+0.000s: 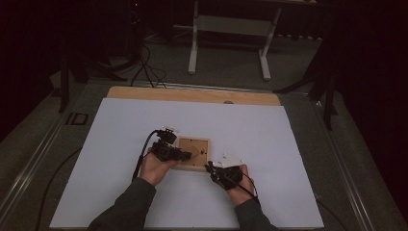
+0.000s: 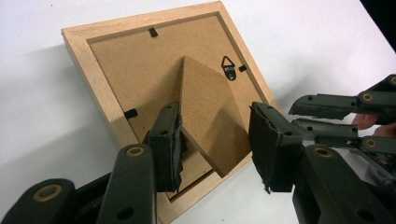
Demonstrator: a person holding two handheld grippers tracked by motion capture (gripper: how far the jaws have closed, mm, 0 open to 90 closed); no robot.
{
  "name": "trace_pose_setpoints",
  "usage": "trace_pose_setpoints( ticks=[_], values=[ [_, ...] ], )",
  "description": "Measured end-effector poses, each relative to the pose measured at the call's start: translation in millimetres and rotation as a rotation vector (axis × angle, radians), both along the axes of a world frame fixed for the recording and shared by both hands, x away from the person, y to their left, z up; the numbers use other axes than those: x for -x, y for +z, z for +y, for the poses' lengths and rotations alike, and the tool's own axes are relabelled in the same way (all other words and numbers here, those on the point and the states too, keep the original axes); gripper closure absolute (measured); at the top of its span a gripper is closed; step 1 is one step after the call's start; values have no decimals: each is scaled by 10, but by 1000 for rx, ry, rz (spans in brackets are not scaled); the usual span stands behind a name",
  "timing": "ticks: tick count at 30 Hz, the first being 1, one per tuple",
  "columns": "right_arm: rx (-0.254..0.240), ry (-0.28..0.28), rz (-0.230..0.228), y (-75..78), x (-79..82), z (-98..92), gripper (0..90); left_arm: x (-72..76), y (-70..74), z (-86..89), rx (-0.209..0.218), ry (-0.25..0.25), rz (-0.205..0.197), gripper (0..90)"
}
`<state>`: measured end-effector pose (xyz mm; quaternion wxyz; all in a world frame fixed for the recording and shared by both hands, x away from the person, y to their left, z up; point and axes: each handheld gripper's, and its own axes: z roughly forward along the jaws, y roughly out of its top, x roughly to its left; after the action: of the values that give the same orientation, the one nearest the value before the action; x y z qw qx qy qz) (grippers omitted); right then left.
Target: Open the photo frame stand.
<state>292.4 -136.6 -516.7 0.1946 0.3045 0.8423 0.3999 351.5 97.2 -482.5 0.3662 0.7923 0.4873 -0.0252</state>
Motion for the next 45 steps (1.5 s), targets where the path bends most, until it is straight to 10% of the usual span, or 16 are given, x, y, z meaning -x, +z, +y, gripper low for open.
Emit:
trace_pose_setpoints(
  ticks=[21,45],
  values=[
    [-79,-9,20,275,-186,-246,511,253,23,-39,-58,-42,-200,561],
    [-156,-24,139,383,-571,-288,556,544,-64,-49,-99,-49,-374,558]
  ],
)
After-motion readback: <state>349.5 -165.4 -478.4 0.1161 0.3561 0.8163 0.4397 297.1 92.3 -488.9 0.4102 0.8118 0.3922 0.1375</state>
